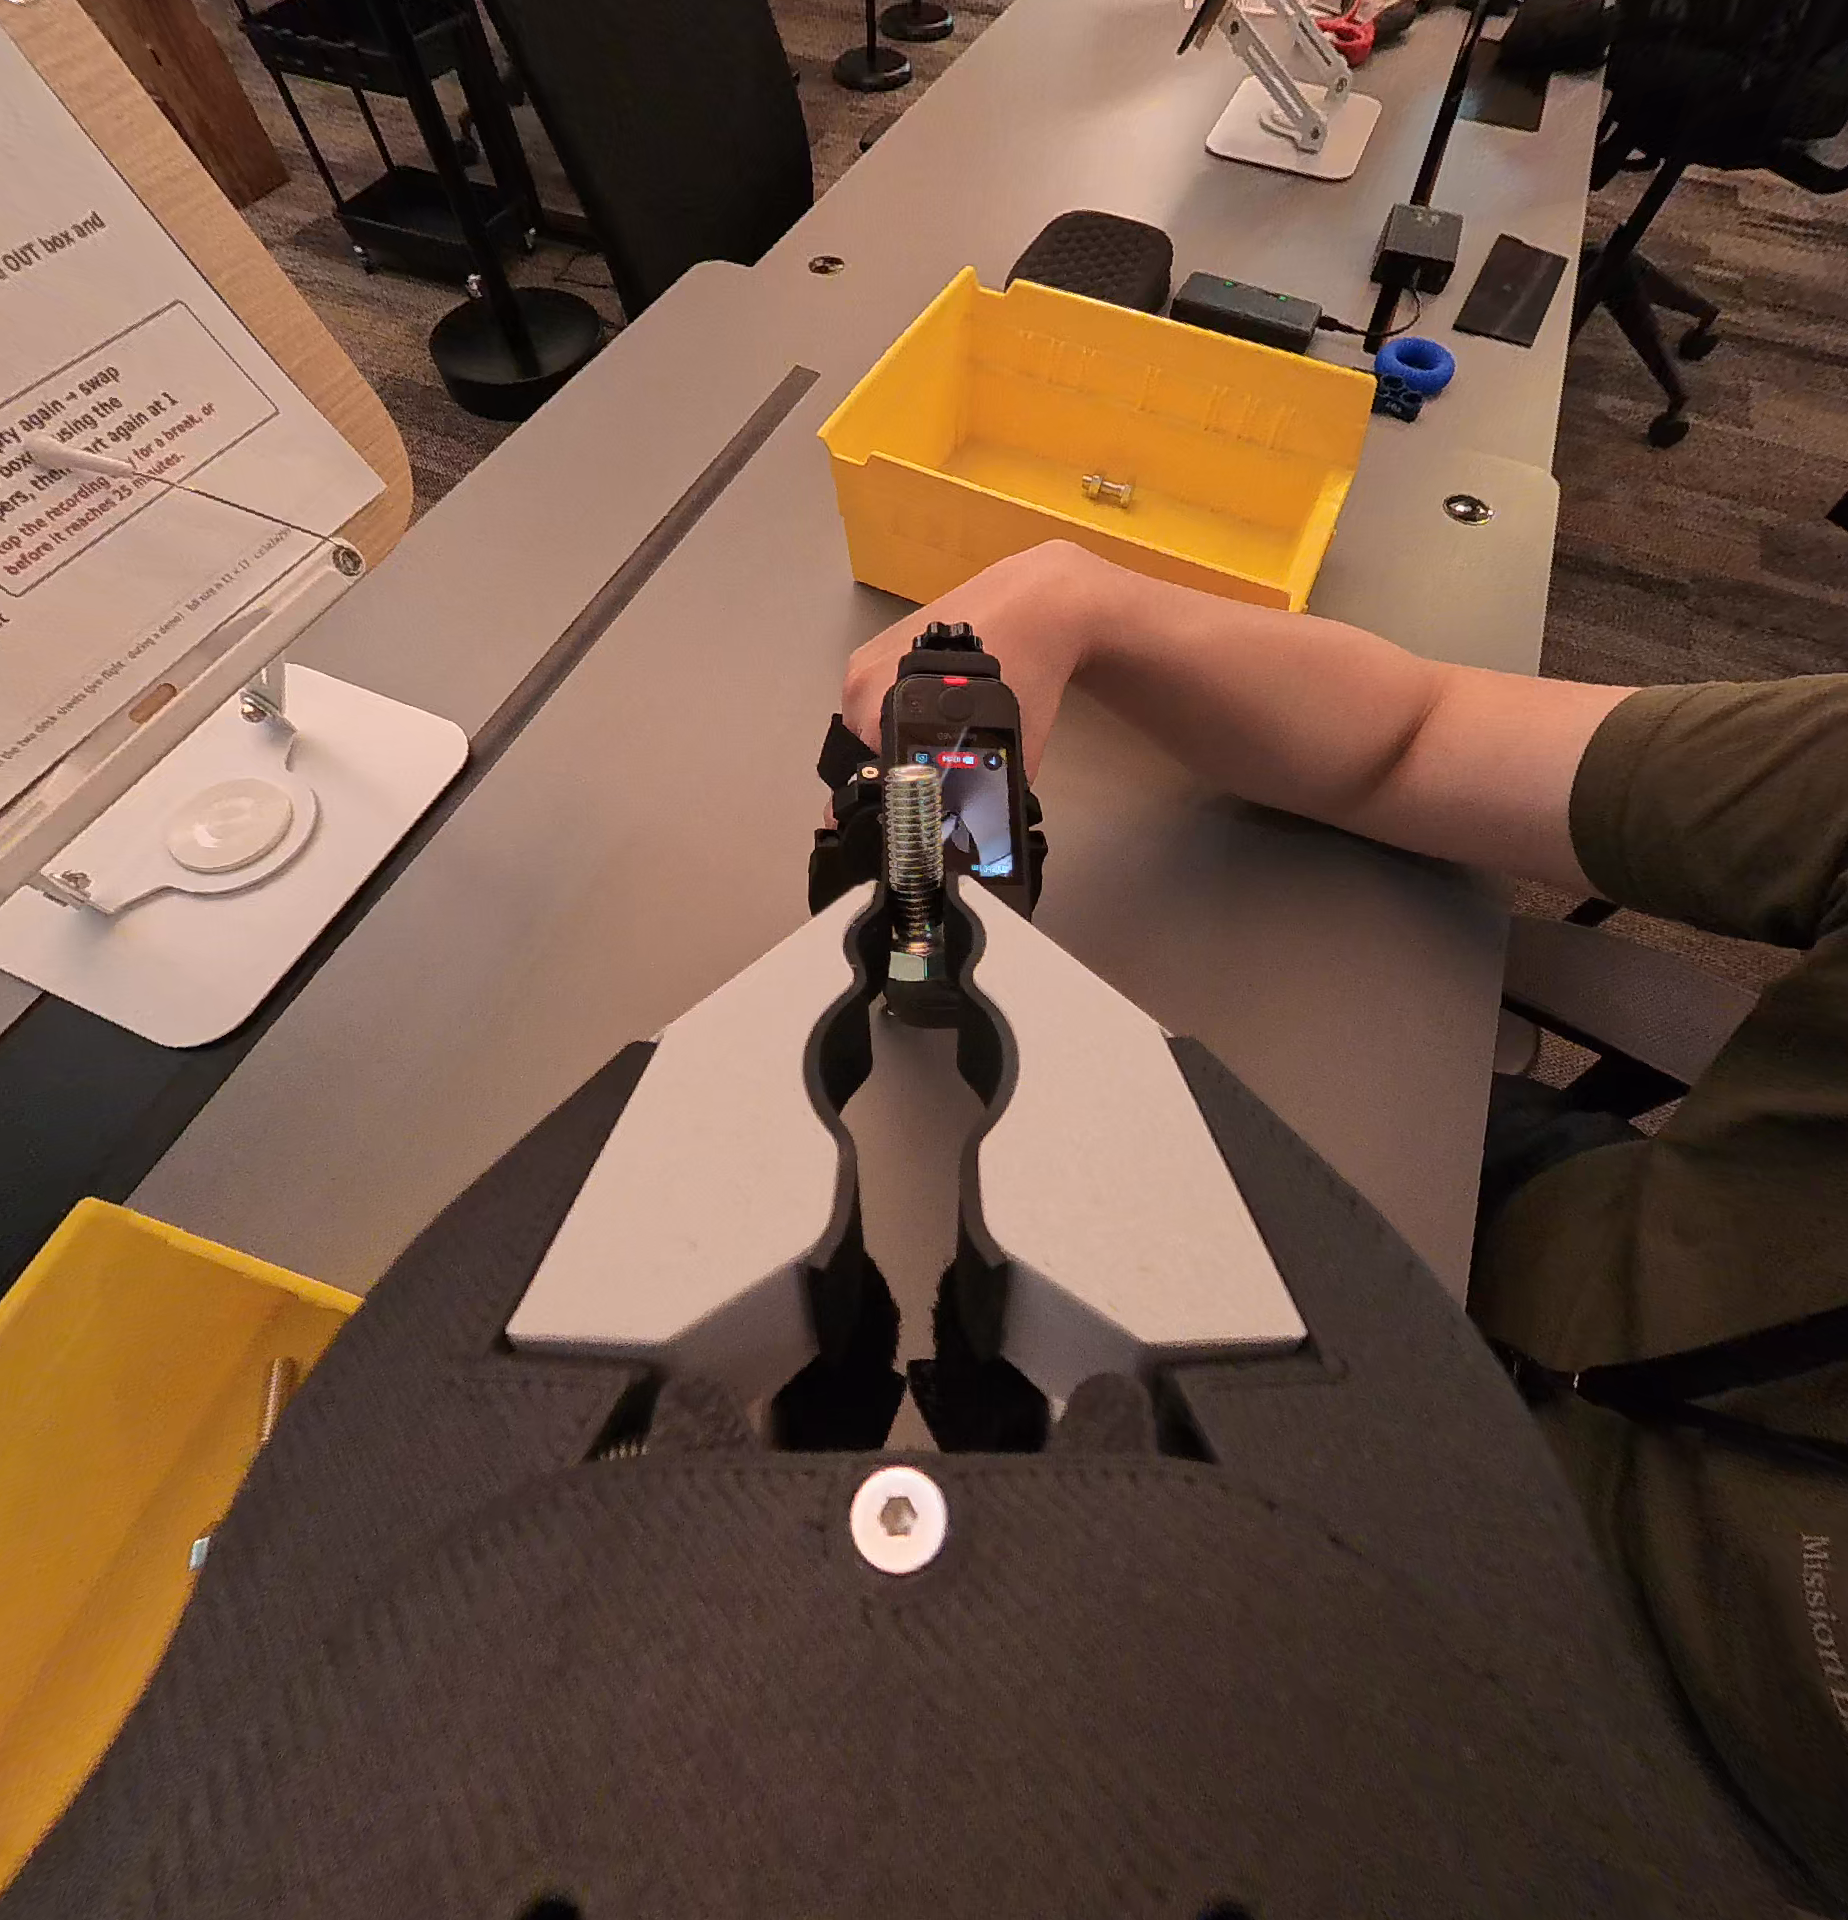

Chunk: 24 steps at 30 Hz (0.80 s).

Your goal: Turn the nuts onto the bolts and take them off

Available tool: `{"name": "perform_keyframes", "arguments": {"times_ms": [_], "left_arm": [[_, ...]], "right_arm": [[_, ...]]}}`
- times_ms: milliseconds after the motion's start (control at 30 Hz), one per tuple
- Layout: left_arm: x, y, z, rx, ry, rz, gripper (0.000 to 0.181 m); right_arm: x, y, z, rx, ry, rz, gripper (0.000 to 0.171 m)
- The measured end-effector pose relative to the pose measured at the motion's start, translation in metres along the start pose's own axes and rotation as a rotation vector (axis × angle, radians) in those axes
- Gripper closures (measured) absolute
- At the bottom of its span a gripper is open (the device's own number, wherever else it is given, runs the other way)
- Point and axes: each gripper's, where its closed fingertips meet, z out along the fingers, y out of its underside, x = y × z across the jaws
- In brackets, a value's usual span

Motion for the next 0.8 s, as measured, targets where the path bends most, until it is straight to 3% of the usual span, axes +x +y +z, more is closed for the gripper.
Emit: {"name": "perform_keyframes", "arguments": {"times_ms": [400, 500, 600, 733, 800], "left_arm": [[-0.013, -0.006, 0.0, 0.034, -0.047, -0.001, 0.174], [-0.032, -0.011, 0.005, 0.072, -0.126, -0.002, 0.174], [-0.043, -0.02, 0.027, 0.144, -0.133, 0.004, 0.174], [-0.042, -0.02, 0.084, 0.298, -0.016, -0.034, 0.174], [-0.03, -0.017, 0.113, 0.413, 0.086, -0.102, 0.174]], "right_arm": [[-0.003, 0.0, -0.009, 0.01, -0.034, 0.089, 0.155], [-0.004, -0.009, -0.045, 0.098, 0.034, 0.119, 0.155], [-0.009, -0.023, -0.106, 0.269, 0.169, 0.162, 0.155], [-0.023, -0.033, -0.186, 0.6, 0.326, 0.261, 0.155], [-0.016, -0.014, -0.2, 0.597, 0.45, 0.339, 0.155]]}}
